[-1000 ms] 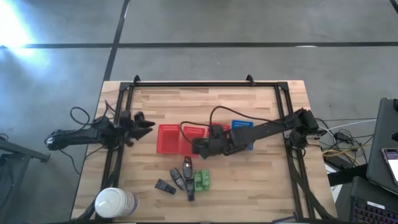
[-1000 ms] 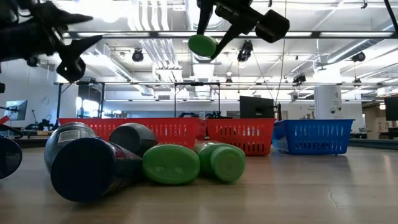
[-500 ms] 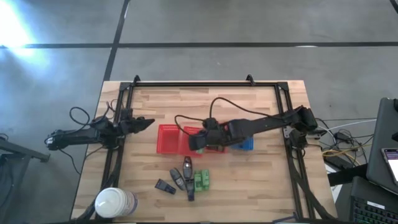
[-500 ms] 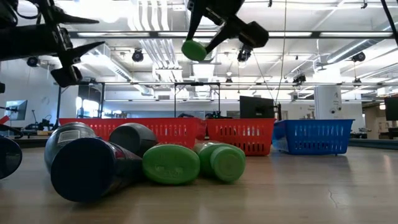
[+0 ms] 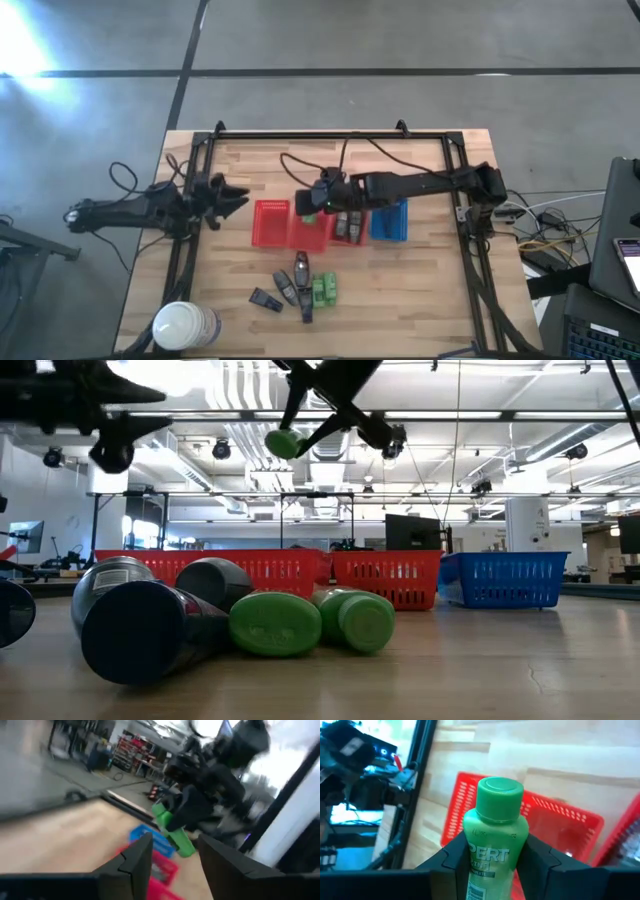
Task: Pick & Place Travel size toiletries
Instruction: Put the shampoo into the left red bin
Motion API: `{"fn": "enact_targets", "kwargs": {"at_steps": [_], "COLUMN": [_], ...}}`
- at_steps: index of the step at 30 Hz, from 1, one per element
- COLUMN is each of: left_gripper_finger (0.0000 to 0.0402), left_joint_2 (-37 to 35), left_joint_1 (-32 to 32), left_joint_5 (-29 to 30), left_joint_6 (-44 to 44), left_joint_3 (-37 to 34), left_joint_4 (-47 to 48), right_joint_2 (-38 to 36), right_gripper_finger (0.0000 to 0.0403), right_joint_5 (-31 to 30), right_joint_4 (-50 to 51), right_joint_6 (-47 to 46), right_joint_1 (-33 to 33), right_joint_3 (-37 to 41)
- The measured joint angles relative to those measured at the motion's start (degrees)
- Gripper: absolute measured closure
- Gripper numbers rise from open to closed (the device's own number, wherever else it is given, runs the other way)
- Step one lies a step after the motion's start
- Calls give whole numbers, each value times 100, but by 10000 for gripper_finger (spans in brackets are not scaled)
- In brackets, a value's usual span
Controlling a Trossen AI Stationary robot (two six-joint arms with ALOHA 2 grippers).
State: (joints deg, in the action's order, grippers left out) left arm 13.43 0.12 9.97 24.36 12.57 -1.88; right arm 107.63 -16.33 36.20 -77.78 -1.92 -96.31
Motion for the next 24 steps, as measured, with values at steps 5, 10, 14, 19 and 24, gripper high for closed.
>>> {"fn": "enact_targets", "kwargs": {"at_steps": [5,10,14,19,24], "left_gripper_finger": [245,237,220,173,124], "left_joint_2": [1079,2178,2949,3635,4094], "left_joint_1": [-113,-117,-120,-120,-123], "left_joint_5": [12,266,696,775,765], "left_joint_6": [-1584,-1257,-794,-455,-474], "left_joint_3": [553,726,736,835,1183], "left_joint_4": [10,-339,-1043,-1667,-1700], "right_joint_2": [-2,0,11,15,22], "right_gripper_finger": [283,284,286,285,286], "right_joint_5": [29,-7,-149,-176,-213], "right_joint_4": [-89,-308,-593,-636,-634], "right_joint_6": [4,50,126,132,153], "right_joint_1": [241,454,555,595,595], "right_joint_3": [0,0,-2,-2,-2]}}
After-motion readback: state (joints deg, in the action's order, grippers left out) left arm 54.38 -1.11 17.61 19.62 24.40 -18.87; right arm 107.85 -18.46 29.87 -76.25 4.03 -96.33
